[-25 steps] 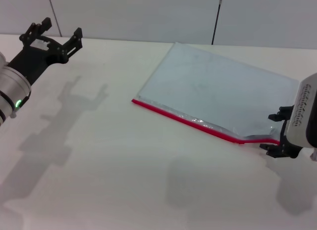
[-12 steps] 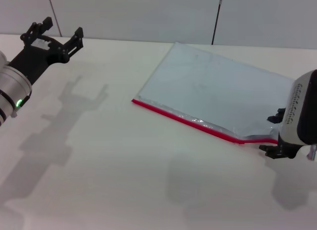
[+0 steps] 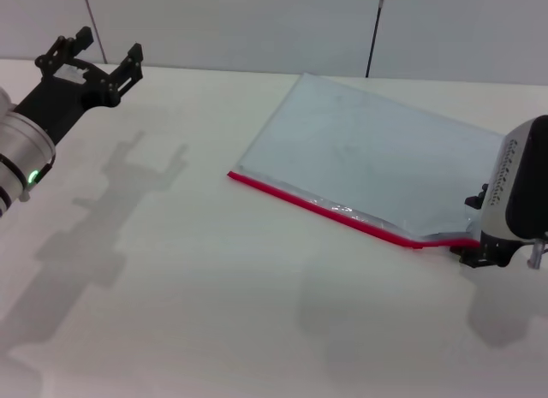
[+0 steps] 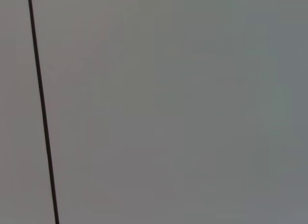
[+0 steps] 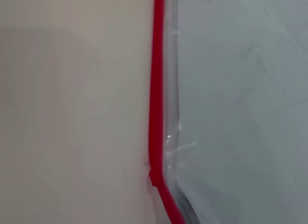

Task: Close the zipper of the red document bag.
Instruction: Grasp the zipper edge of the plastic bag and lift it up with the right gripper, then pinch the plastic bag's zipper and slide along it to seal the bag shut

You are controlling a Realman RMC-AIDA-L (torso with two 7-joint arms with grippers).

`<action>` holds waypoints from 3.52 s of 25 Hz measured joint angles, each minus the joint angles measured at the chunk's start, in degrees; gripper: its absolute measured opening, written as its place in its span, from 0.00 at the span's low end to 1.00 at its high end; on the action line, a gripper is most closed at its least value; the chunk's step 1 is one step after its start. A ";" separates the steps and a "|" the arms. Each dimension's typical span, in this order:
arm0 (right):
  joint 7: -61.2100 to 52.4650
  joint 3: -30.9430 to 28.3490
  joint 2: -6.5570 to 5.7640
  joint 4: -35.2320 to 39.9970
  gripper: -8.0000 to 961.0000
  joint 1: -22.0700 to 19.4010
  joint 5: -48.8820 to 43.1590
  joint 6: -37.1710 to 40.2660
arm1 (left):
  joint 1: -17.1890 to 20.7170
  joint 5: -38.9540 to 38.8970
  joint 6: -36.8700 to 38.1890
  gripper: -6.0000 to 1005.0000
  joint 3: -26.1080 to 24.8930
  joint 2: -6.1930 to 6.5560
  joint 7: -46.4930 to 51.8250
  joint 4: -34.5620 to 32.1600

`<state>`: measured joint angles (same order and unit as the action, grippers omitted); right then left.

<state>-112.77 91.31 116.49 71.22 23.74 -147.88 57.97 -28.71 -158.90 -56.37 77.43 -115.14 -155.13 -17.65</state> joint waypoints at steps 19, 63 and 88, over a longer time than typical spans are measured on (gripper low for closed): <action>-0.33 0.48 -0.04 -2.85 0.61 2.33 -0.04 -2.45 | -0.14 0.00 0.02 0.78 0.00 -0.18 0.00 -0.02; -3.09 0.85 -0.04 8.28 0.06 -1.28 4.44 -2.63 | -0.79 67.48 6.69 0.69 11.28 -1.01 46.02 -36.42; -3.84 0.73 -0.03 8.47 0.06 -0.86 4.44 -2.51 | -5.72 72.35 18.21 0.68 27.55 -1.23 48.77 -41.82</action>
<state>-116.61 92.04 116.45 79.69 22.88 -143.44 55.46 -34.43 -86.55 -38.16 104.99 -116.36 -106.35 -59.47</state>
